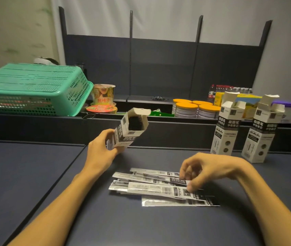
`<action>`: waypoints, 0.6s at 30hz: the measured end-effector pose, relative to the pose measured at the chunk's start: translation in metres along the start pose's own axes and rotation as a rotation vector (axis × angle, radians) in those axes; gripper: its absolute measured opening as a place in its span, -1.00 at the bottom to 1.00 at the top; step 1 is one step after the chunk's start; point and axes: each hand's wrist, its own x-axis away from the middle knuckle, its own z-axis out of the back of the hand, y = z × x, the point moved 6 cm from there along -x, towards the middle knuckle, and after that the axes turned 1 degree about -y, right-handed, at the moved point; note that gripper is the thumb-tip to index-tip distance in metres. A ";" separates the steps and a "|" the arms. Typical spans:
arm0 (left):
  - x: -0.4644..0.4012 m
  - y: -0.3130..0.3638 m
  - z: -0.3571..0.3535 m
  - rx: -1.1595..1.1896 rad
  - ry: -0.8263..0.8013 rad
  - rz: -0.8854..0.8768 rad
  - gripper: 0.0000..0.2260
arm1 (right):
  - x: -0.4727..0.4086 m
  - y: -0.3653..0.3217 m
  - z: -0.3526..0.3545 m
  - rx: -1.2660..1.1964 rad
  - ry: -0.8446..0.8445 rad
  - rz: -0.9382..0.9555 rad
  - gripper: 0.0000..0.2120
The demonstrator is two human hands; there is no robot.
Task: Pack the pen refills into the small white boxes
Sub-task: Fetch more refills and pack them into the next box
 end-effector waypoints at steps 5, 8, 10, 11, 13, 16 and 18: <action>0.001 0.003 -0.002 -0.004 -0.013 -0.026 -0.56 | -0.007 -0.002 0.007 0.034 0.197 0.021 -0.93; 0.001 0.002 -0.002 -0.012 -0.006 -0.034 -0.55 | -0.007 -0.005 0.018 -0.001 0.396 0.087 -0.95; 0.000 0.001 -0.001 -0.014 -0.002 -0.036 -0.54 | -0.001 -0.012 0.024 -0.112 0.509 0.178 -0.96; 0.000 0.000 -0.001 -0.017 -0.001 -0.038 -0.54 | 0.002 -0.016 0.026 -0.205 0.548 0.230 -0.96; 0.001 0.000 -0.002 -0.022 -0.001 -0.040 -0.54 | 0.010 -0.023 0.029 -0.454 0.586 0.330 -0.88; 0.001 0.002 -0.002 -0.019 -0.004 -0.044 -0.54 | 0.021 -0.035 0.032 -0.790 0.620 0.449 -0.79; 0.001 0.003 -0.002 -0.024 -0.003 -0.051 -0.54 | 0.028 -0.042 0.034 -0.931 0.642 0.515 -0.82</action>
